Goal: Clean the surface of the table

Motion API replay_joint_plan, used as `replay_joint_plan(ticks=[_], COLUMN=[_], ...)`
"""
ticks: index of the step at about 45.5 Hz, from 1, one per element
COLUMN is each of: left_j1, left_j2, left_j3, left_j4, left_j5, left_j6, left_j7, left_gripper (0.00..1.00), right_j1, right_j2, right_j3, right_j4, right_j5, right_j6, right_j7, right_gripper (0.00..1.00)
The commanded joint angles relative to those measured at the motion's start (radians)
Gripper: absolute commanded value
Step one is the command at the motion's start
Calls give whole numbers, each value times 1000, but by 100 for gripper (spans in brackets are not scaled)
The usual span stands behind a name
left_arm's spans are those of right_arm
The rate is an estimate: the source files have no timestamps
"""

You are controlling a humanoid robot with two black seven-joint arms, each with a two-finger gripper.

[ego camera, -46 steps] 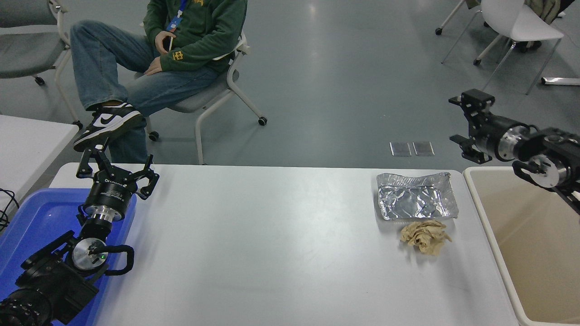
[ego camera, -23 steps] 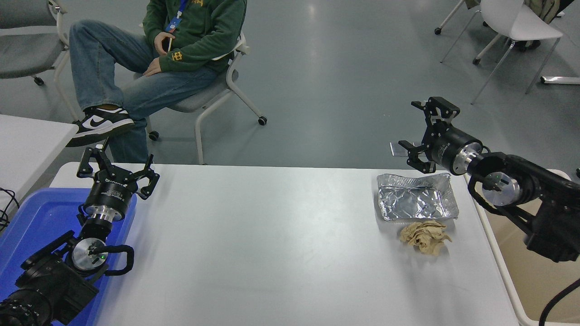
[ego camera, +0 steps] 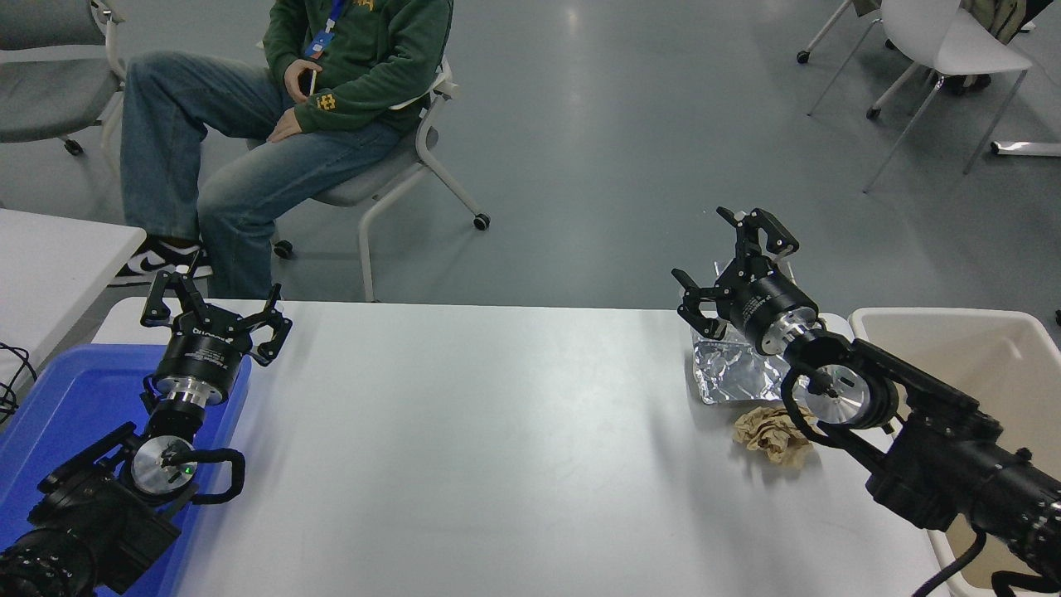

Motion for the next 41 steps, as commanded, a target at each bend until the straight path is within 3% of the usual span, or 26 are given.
replay_joint_plan(ticks=[1,41], left_j1=[0,0], left_j2=[0,0], left_j3=[0,0], left_j4=[0,0], left_j5=[1,1], left_j6=[0,0], left_j7=[0,0], left_gripper=[100,100], right_j1=[-31,-36], right_j2=[32,32], right_j3=[-9,-35], right_j4=[-84,-96], right_j5=[-21,-52], right_j6=[1,-5], right_j7=[67,101], right_gripper=[99,99])
